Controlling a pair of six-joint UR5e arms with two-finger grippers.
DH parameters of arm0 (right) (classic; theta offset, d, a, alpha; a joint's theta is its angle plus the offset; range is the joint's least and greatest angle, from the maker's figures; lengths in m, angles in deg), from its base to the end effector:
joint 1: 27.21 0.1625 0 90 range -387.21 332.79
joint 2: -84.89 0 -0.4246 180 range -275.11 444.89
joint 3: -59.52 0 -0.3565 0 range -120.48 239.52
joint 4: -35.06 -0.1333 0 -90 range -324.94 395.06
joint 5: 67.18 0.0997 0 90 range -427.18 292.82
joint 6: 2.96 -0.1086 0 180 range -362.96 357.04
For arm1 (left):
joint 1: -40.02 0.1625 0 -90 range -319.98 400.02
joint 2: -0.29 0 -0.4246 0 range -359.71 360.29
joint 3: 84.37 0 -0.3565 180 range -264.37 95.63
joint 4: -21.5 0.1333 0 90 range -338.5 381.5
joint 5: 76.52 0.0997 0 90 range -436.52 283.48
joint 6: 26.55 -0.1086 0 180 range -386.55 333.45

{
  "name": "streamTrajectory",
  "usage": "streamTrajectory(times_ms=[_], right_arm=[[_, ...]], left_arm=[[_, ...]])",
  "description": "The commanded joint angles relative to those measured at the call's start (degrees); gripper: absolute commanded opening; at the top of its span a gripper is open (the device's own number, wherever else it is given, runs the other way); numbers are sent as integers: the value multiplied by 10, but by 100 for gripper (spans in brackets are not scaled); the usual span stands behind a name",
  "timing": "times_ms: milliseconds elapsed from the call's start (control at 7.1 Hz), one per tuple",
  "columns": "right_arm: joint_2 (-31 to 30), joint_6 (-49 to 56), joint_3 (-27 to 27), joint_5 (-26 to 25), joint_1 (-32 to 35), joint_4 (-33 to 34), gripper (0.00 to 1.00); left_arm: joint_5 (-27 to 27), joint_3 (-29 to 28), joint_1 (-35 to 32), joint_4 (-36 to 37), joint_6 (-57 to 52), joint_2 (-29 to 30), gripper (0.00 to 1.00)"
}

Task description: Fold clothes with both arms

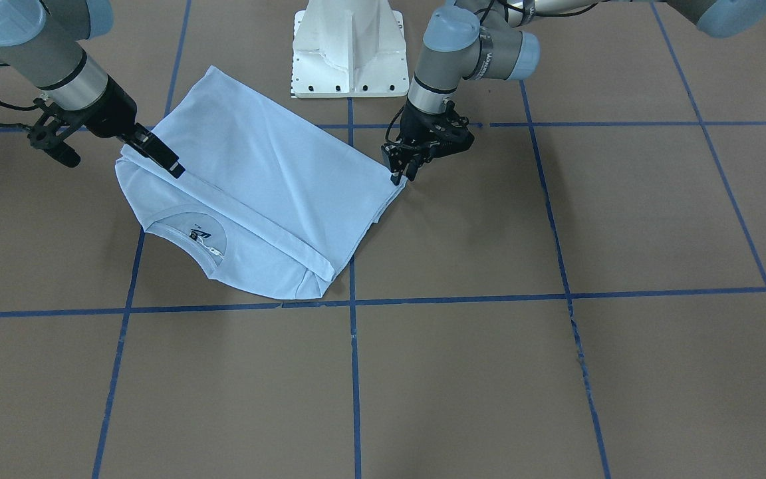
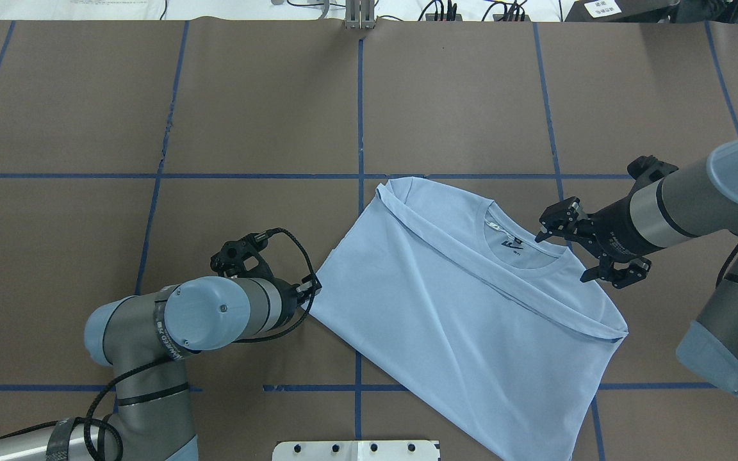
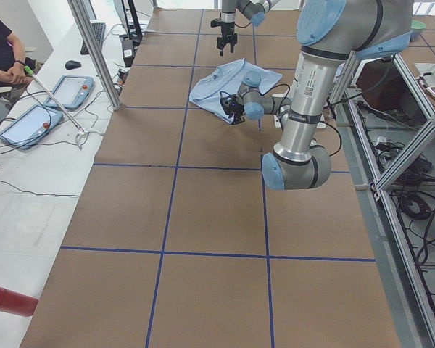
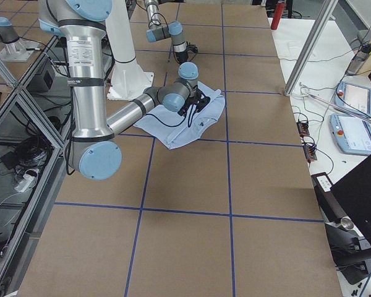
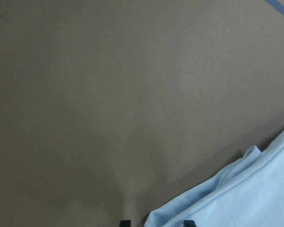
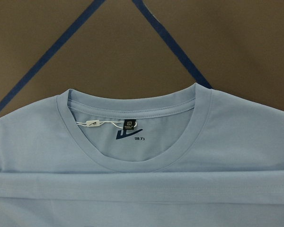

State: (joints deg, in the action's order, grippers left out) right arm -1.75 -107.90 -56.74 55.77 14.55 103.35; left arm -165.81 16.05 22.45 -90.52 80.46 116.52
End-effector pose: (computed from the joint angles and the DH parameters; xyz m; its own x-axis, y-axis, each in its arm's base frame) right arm -0.2998 -0.3672 0.3893 0.3879 0.6364 0.6667 -0.3541 0.7708 -0.5296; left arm 0.5488 -0.3150 0.3019 0.3828 -0.4280 -0.8187 0.4433 0.8626 -0.2437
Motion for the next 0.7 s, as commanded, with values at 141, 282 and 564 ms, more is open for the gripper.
streamTrajectory(times_ms=[141, 282, 564], right_arm=[[1, 0, 2, 0, -1, 0, 100], [1, 0, 2, -3, -1, 0, 100], [11, -9, 3, -36, -5, -3, 100]], left_arm=[[-3, 2, -26, 9, -23, 2, 0], [-8, 25, -61, 65, -114, -3, 0], [-8, 25, -106, 79, -187, -1, 0]])
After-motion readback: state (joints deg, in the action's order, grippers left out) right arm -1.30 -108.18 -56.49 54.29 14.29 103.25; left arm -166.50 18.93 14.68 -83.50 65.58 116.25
